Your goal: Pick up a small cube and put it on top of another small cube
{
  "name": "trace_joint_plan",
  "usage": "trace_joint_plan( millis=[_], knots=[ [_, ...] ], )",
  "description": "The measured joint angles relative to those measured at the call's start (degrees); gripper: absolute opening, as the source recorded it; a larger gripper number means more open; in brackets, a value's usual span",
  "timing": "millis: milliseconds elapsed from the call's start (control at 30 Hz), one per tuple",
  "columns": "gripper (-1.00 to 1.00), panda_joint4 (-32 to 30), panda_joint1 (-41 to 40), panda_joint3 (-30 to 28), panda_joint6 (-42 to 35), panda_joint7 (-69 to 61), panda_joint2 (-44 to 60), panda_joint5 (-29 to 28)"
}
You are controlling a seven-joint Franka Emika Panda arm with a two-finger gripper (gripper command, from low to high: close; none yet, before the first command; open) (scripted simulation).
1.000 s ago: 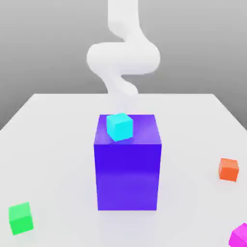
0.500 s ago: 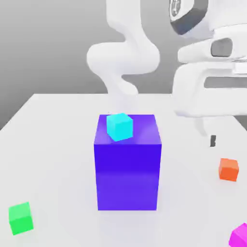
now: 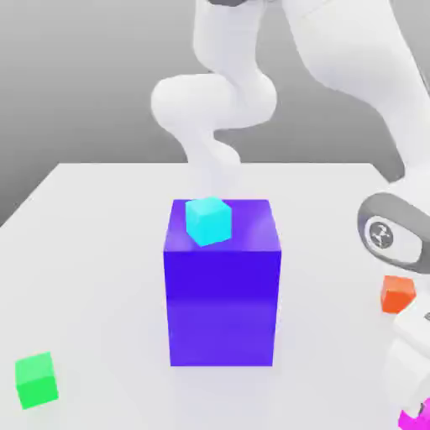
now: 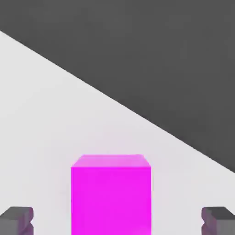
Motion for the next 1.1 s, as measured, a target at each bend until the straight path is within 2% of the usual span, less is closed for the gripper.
trace_joint_plan(
  millis=[200, 367, 800, 1100],
  knots=[
    [-1.00, 0.22, 0.25, -0.30, 0.62, 0.21, 0.87, -0.30],
    [-1.00, -1.65, -1.83, 2.12, -4.69, -2.13, -6.32, 2.75],
    [-1.00, -8.65, -22.73, -7.08, -6.85, -21.82, -14.43, 6.60],
    [-1.00, -13.90, -37.64, -13.94, -6.50, -38.85, -21.00, 13.45]
  ],
)
